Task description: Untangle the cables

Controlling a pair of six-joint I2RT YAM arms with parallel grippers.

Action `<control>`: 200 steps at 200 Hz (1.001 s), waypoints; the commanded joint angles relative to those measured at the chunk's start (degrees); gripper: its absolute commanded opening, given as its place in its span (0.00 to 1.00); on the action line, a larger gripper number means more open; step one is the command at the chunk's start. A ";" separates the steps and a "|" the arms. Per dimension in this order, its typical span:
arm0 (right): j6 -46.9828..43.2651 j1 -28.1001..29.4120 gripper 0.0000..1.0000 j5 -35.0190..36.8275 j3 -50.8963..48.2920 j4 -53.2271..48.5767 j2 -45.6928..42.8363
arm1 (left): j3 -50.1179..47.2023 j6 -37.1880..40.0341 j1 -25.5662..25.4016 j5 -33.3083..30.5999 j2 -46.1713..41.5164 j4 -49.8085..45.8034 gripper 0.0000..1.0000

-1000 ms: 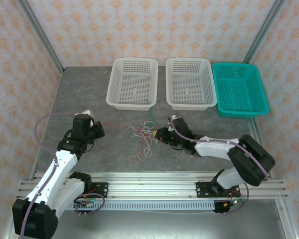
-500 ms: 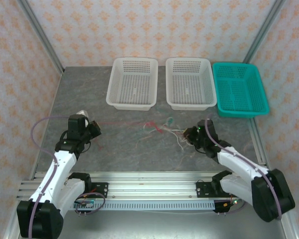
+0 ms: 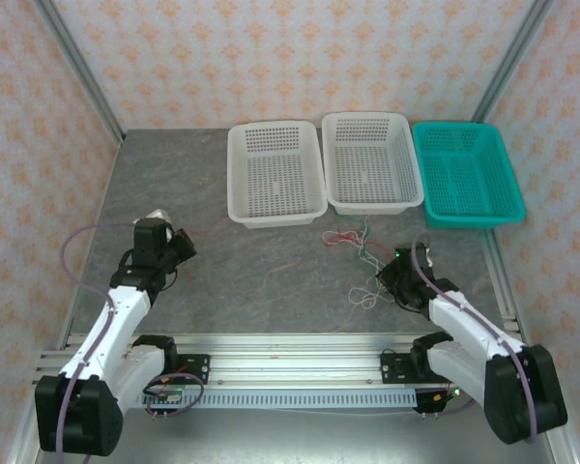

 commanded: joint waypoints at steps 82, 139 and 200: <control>-12.94 4.15 0.00 -24.25 8.49 3.51 -8.57 | 25.26 3.65 -4.96 -10.22 -8.86 -5.60 0.00; -12.40 4.23 0.00 -19.55 7.05 -3.14 -18.79 | 41.79 9.91 -15.68 -1.59 9.28 7.14 0.00; -14.96 4.20 0.00 -19.28 8.89 -7.21 -18.51 | 59.36 11.71 -17.86 -5.20 38.44 8.42 0.00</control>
